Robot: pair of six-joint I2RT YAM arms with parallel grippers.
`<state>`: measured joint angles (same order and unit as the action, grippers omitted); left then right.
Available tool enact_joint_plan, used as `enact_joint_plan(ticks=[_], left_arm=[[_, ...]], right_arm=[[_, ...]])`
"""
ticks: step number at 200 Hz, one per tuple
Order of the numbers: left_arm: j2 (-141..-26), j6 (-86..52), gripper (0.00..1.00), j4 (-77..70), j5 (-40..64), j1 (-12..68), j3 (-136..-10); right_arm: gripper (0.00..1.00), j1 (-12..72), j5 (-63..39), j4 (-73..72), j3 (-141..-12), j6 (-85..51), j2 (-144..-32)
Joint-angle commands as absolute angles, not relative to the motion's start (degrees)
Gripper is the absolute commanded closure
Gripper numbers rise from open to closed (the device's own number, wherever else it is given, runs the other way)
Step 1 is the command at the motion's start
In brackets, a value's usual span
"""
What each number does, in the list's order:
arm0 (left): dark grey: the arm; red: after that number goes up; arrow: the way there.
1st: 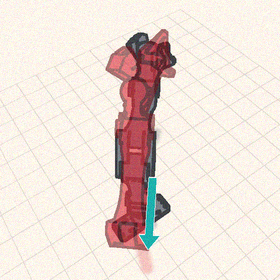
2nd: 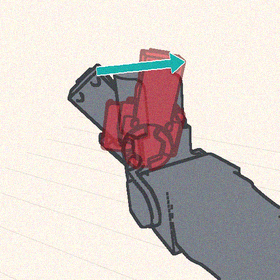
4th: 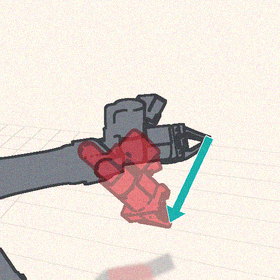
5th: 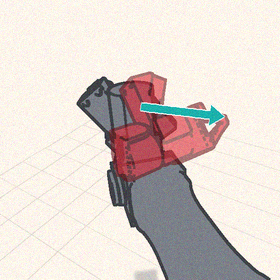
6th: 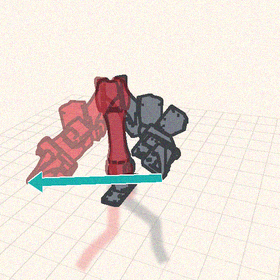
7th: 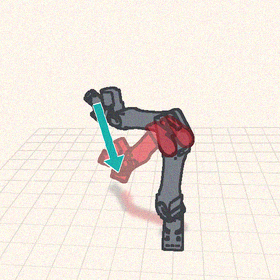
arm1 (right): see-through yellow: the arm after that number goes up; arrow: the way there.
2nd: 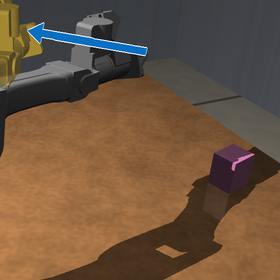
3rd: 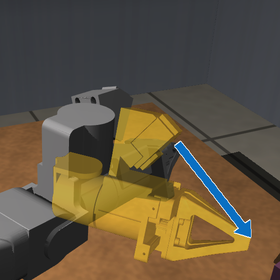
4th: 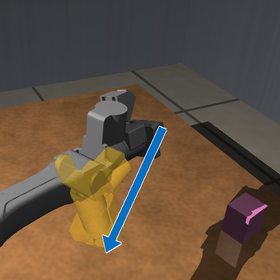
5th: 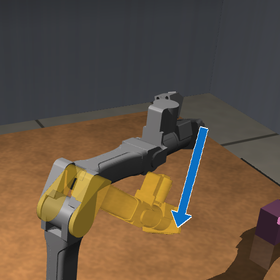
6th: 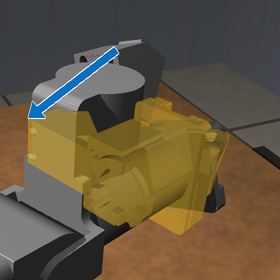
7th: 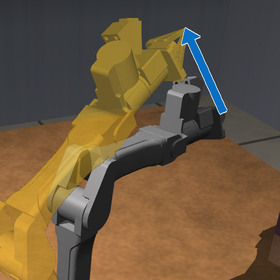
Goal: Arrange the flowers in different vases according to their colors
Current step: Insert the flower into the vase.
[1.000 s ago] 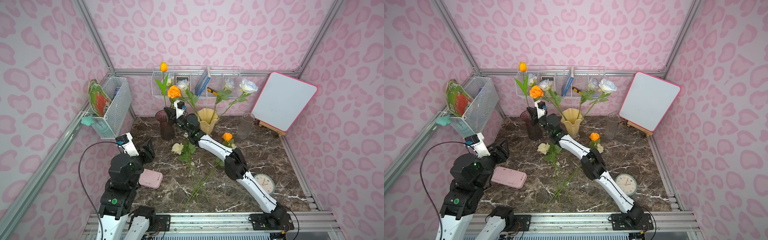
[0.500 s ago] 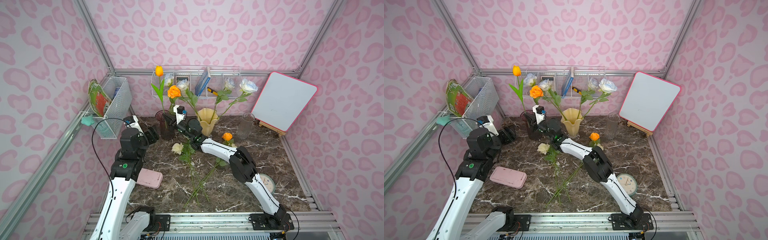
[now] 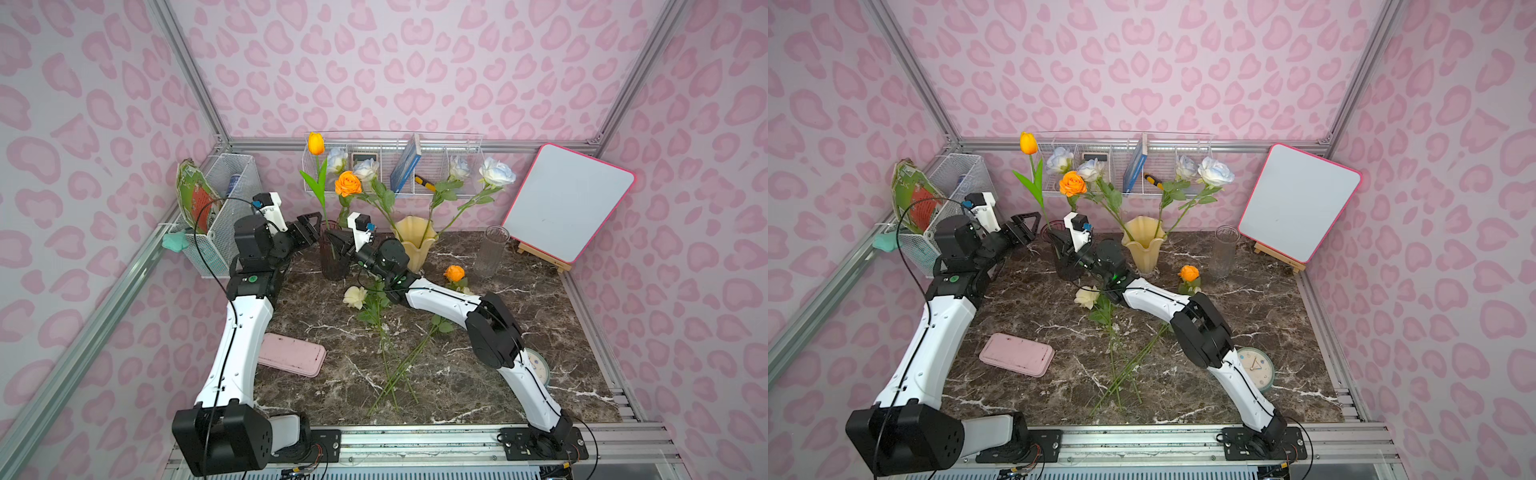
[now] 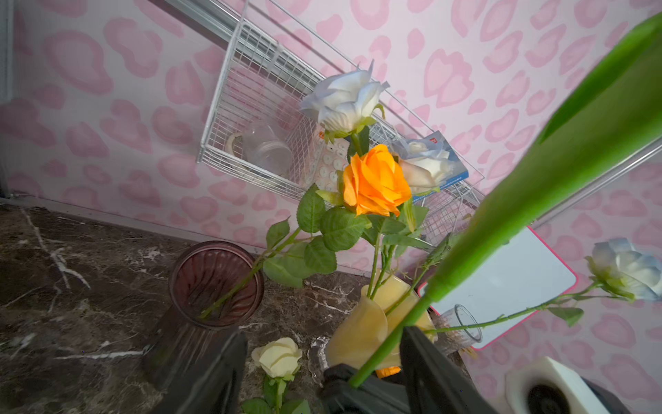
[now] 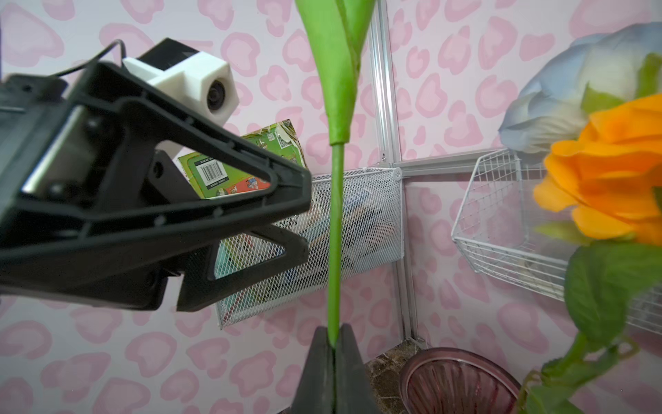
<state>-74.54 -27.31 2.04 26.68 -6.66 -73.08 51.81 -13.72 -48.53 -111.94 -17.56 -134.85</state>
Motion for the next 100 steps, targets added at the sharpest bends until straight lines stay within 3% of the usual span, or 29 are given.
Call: enact_joint_plan(ticks=[1,63,81,100], left_arm=[[-73.42,-27.22,0.28,-2.26,35.05,-6.93,-72.5],[-76.32,-26.63,0.3,-2.81,39.9,-7.04,-72.97],[-78.14,-26.37,0.4,-2.64,39.39,-7.06,-73.98],[-79.97,-26.54,0.57,-3.69,39.68,-7.12,-74.87]], right_arm=[[1.0,52.01,-14.27,-48.69,-112.41,-16.56,-134.4],[1.0,52.12,-15.06,-48.38,-111.2,-16.81,-133.53],[1.0,52.29,-15.12,-47.91,-110.83,-16.44,-133.01],[1.0,52.52,-15.71,-47.81,-110.75,-16.28,-132.77]])
